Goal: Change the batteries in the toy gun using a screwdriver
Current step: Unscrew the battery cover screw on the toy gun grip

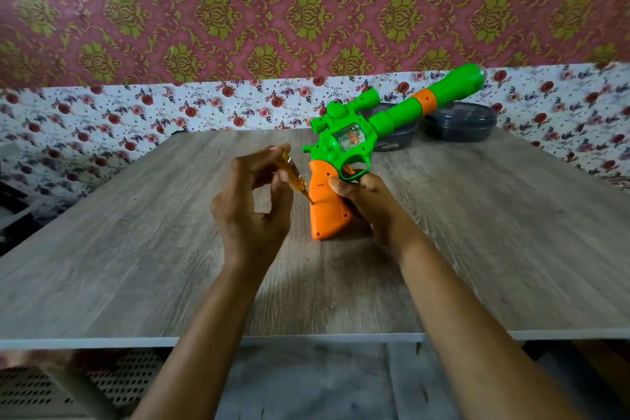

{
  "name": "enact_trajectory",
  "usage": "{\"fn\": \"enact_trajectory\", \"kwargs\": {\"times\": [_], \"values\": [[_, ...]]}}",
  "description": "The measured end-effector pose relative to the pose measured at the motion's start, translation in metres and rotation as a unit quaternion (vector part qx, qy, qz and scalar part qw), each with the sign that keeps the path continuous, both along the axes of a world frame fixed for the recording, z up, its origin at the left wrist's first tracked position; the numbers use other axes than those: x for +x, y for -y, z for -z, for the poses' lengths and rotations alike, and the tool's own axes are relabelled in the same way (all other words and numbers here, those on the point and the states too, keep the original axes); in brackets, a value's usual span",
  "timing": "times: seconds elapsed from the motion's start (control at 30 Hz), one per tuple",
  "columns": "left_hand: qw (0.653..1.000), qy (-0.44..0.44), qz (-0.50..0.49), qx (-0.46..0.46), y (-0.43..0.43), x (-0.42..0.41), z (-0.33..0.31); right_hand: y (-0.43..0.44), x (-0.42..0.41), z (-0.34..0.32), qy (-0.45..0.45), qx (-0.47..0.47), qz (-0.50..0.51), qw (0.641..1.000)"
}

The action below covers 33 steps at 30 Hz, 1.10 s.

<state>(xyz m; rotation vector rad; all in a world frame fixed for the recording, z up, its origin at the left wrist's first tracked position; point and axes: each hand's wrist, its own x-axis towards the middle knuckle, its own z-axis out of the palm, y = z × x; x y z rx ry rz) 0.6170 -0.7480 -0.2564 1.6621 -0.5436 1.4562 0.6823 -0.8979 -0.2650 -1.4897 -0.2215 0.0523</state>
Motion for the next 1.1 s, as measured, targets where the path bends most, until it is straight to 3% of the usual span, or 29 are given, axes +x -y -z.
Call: {"fn": "enact_trajectory", "kwargs": {"times": [0.27,0.43,0.83,1.1], "values": [[0.998,0.004,-0.049,0.033,-0.0046,0.0045,-0.0008,-0.0006,-0.0016,-0.0014,0.006,-0.001,-0.003,1.000],[1.000,-0.022,-0.003,-0.021,-0.0021,0.0021,-0.0002,-0.0011,-0.0010,-0.0006,0.003,0.002,-0.003,1.000],[0.996,-0.027,-0.046,0.075,-0.0006,-0.0004,-0.0006,0.0006,-0.0008,-0.0012,-0.002,-0.005,0.003,1.000],[0.997,-0.060,-0.026,-0.031,-0.0006,-0.0009,-0.0016,-0.0016,0.0008,-0.0004,0.000,0.000,0.001,1.000]]}}
